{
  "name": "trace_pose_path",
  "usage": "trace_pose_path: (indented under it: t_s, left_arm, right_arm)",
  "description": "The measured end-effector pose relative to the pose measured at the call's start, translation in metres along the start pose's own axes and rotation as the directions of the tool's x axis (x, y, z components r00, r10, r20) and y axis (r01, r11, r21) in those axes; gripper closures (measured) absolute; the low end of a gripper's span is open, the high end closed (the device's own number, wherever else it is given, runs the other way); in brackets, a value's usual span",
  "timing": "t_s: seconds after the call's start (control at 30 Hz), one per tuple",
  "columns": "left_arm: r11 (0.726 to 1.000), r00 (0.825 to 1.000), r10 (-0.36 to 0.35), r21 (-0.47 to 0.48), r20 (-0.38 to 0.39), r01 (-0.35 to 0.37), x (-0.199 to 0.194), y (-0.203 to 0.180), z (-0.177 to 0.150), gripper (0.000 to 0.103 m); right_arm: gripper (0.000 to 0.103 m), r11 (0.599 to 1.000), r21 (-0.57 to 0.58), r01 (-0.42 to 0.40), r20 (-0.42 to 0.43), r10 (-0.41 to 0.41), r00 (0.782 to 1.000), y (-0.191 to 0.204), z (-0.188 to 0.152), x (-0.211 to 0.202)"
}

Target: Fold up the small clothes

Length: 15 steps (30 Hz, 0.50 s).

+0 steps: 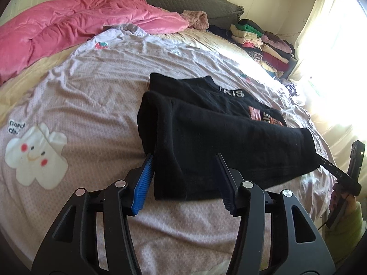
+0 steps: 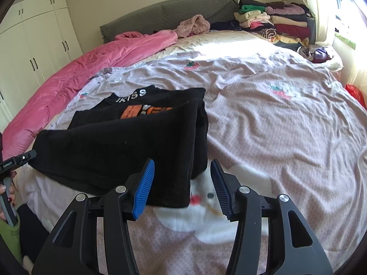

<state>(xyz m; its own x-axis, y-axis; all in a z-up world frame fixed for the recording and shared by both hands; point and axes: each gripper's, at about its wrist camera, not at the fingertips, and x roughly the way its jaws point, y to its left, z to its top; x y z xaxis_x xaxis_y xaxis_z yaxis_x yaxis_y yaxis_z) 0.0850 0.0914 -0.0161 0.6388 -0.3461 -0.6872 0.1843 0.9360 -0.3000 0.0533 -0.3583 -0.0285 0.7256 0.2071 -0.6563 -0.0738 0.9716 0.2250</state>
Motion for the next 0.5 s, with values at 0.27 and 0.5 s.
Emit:
trace_pose_path:
  t_s: [0.27,0.5]
  left_arm:
    - [1.000,0.999,0.002,0.001,-0.045,-0.002,0.012,-0.005,-0.017,0.058]
    - [1.000,0.999,-0.022,-0.023,-0.048,0.021,0.018,-0.004,-0.012,0.098]
  right_arm:
    - [0.053,0.999,0.020,-0.036,-0.045,0.037,0.998,0.002,-0.016,0.007]
    - [0.083,0.998,0.025,-0.063,-0.045,0.064,0.997,0.002,-0.013,0.008]
